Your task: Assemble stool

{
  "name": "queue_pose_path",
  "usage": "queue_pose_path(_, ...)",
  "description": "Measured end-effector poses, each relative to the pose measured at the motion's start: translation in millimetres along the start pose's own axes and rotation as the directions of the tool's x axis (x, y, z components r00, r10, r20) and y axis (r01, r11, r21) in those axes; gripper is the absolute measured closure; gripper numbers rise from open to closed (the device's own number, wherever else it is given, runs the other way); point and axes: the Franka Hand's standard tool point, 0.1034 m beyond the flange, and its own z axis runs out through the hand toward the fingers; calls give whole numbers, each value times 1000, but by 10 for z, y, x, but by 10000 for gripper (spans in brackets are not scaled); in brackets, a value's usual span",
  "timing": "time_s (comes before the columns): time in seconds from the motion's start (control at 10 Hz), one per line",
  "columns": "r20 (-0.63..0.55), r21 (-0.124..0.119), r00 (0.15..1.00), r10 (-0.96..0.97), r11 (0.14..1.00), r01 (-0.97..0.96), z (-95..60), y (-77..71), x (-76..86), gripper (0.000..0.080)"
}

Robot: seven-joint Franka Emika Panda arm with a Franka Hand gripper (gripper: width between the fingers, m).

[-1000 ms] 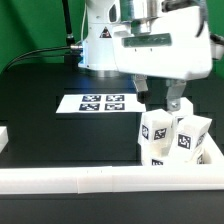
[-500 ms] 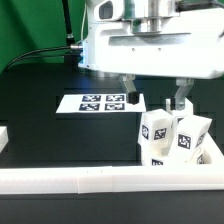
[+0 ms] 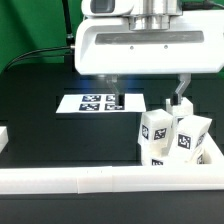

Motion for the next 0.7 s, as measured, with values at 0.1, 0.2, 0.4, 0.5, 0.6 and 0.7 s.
queue_pose_path(0.1,1,0,1000,9,1000,-9,1,4,-2,151)
queue_pose_path(0.2,14,2,1000,2,1000,-2,0,9,-12,151)
queue_pose_path(0.4,51,20,997,-57,998,56,-7,19,-6,151)
queue_pose_path(0.5,65,34,993,-98,995,96,6,-41,11,151)
queue_pose_path(0.6,92,51,990,-105,994,101,14,-122,-2,151)
queue_pose_path(0.7,102,48,990,-100,994,95,6,-89,2,151)
